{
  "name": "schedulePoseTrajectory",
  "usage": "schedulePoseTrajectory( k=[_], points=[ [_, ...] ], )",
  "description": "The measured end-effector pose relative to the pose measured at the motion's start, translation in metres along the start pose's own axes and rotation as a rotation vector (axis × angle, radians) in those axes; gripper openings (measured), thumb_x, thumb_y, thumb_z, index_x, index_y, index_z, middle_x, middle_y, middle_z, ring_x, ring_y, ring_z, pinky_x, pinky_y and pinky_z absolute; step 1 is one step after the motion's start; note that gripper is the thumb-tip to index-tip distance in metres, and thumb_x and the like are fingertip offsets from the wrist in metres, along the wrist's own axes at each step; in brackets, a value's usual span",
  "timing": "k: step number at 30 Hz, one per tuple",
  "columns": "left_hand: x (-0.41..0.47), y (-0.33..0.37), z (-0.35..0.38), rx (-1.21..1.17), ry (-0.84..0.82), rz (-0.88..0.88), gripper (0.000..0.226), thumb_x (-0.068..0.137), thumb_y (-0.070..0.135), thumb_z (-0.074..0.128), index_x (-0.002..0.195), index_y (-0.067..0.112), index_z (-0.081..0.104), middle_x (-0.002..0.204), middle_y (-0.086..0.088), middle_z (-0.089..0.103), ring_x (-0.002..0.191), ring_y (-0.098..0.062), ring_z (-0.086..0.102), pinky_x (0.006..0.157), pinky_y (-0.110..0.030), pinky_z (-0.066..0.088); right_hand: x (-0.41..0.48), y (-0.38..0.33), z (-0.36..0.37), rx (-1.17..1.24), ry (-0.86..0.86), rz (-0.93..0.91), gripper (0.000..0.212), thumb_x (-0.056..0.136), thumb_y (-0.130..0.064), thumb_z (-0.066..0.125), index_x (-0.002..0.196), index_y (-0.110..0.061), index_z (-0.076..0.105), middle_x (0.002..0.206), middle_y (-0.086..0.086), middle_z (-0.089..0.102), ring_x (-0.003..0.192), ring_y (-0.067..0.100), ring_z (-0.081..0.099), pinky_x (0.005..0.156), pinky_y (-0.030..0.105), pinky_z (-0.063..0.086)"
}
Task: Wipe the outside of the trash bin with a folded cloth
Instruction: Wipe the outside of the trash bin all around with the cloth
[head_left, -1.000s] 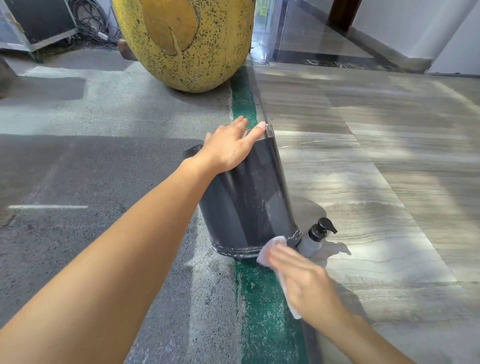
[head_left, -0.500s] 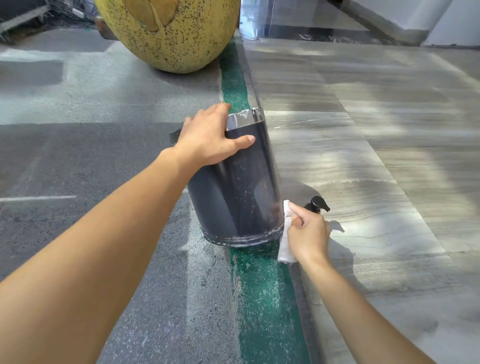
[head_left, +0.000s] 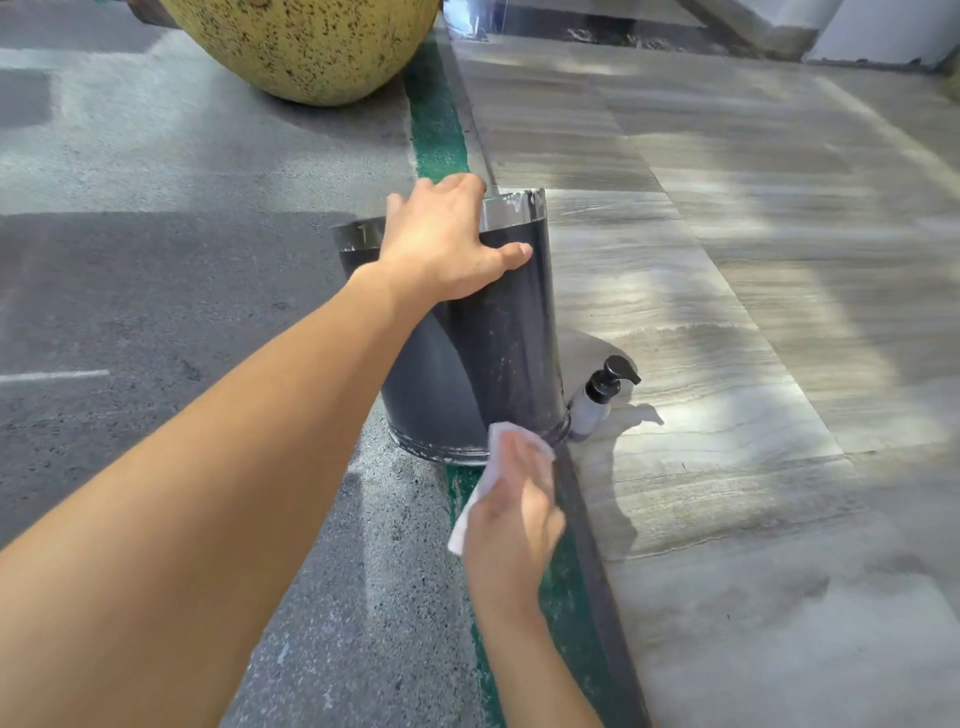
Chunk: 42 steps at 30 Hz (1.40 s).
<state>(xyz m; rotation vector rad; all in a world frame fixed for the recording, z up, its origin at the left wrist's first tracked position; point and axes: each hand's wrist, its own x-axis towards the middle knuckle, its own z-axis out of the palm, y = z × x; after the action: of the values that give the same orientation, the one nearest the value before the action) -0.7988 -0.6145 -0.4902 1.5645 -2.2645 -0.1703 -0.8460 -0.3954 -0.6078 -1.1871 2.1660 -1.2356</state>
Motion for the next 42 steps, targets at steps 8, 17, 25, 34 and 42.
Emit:
schedulePoseTrajectory(
  k=[8,17,25,34,42],
  points=[
    [-0.028,-0.004,-0.003,-0.028,0.064,0.023,0.052,0.084,0.068,0.057,0.095,0.019,0.042,0.099,0.0,0.052,0.105,-0.032,0.049,0.088,-0.046,0.034,-0.029,0.019,-0.007,0.293,-0.339,0.346,0.029,0.093,-0.017,0.063,0.11,-0.039,0.073,0.113,-0.015,0.072,0.104,-0.001,0.065,0.102,0.022,0.047],
    [-0.124,-0.07,-0.031,-0.169,0.006,0.293,0.061,0.08,0.071,0.059,0.108,0.017,0.061,0.098,0.006,0.061,0.092,-0.02,0.048,0.087,-0.046,0.039,0.013,0.068,-0.08,0.69,-0.134,0.37,0.031,0.093,0.002,0.06,0.118,-0.015,0.069,0.106,-0.011,0.074,0.108,0.009,0.067,0.09,0.023,0.054],
    [-0.208,-0.102,-0.024,0.096,-0.164,0.749,0.053,0.084,0.058,0.071,0.101,0.008,0.071,0.128,-0.006,0.065,0.091,-0.025,0.058,0.08,-0.033,0.035,-0.013,0.103,-0.04,0.569,-0.098,0.528,0.041,0.089,0.003,0.062,0.095,-0.035,0.075,0.109,0.001,0.074,0.103,0.017,0.069,0.094,0.039,0.054],
    [-0.253,-0.014,-0.021,0.109,-0.09,0.348,0.064,0.091,0.055,0.055,0.136,0.01,0.056,0.134,-0.003,0.06,0.116,-0.028,0.057,0.098,-0.044,0.038,-0.057,0.134,-0.028,0.447,-0.105,0.669,0.033,0.091,-0.007,0.061,0.108,-0.032,0.074,0.097,-0.026,0.069,0.103,0.001,0.065,0.1,0.034,0.052],
    [-0.222,0.05,0.007,0.076,-0.046,0.074,0.08,0.076,-0.001,0.064,0.149,0.019,0.039,0.087,-0.003,0.038,0.06,-0.024,0.032,0.051,-0.033,0.026,-0.058,0.113,-0.012,0.463,-0.064,0.615,0.039,0.092,-0.006,0.055,0.104,-0.037,0.074,0.109,-0.021,0.07,0.102,-0.001,0.064,0.1,0.031,0.051]
  ],
)
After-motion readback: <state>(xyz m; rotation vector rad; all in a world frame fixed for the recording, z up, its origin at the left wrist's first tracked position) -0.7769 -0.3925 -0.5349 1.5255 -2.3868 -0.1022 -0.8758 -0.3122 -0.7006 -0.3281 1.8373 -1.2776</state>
